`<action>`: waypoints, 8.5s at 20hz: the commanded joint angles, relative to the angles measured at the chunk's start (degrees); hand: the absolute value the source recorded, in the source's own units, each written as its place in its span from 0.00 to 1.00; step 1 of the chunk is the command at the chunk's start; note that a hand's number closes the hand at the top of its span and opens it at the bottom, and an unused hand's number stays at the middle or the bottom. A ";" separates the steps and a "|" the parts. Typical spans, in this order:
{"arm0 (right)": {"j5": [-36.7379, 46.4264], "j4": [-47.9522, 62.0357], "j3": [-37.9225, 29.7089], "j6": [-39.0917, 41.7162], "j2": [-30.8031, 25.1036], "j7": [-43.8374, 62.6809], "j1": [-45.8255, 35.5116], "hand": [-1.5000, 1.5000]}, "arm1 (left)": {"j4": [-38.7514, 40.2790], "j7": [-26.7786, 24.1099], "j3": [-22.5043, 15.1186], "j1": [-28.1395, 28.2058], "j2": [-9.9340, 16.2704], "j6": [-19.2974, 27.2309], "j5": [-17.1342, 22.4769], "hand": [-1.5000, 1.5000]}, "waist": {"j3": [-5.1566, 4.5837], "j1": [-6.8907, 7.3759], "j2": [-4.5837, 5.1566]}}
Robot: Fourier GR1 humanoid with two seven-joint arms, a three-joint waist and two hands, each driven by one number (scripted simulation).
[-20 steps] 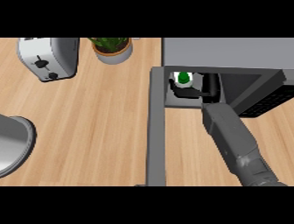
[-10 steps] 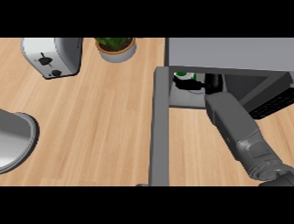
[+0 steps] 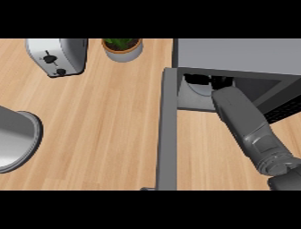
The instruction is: Pick up the milk, place it into the microwave and close the microwave
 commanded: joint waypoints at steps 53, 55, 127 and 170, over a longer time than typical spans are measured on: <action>4.31 3.74 0.52 -4.36 -2.34 2.44 1.15 0.00 | 9.34 -3.51 -1.91 -7.28 1.28 -0.81 -5.67 0.00 | 0.15 1.60 0.68; 3.12 2.40 -0.73 -4.86 -1.17 0.56 2.97 0.00 | 9.56 -5.10 -1.90 -6.63 0.23 -0.46 -6.66 0.00 | 0.15 1.17 0.57; -20.55 -87.47 -1.96 49.81 -7.92 4.35 78.04 0.00 | 36.90 3.22 -66.85 -42.58 -5.91 34.29 -31.92 1.00 | -0.12 -6.56 -1.76; -37.20 -109.09 -1.17 62.43 -21.67 24.01 65.52 0.00 | 64.19 -5.61 -75.10 -82.91 -5.85 57.96 14.65 1.00 | -0.16 -27.25 2.50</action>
